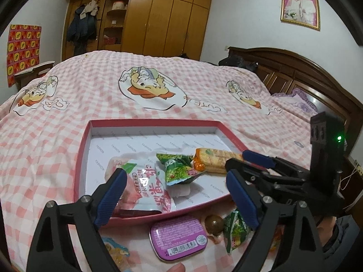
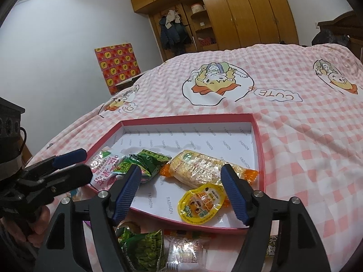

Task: Organize snacks
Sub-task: 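Withdraw both open tools from the box toward the scattered snacks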

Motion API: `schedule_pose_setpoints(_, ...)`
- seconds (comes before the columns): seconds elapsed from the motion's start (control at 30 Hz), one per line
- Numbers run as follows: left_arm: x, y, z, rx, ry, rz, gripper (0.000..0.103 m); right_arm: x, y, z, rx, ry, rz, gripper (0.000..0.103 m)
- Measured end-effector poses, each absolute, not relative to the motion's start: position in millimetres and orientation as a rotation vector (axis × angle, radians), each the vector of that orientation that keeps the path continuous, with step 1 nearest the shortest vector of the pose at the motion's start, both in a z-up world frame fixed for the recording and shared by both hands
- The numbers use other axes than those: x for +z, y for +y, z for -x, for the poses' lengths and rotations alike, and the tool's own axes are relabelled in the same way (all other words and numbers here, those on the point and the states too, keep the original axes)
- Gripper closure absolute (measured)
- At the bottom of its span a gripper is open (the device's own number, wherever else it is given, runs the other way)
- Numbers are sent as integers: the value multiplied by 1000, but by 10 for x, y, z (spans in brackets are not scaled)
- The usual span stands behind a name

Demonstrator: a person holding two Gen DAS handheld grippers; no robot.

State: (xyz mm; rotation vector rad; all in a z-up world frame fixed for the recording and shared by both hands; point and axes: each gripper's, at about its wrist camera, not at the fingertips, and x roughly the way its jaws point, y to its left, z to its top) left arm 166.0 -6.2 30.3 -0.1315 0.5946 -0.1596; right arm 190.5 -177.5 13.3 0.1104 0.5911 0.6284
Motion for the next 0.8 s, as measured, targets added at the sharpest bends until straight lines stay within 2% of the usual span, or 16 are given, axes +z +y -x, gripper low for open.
schedule_pose_setpoints(0.8,464,129,-1275,-22,636,152,11,466,-1910,-1473,660,557,-151,25)
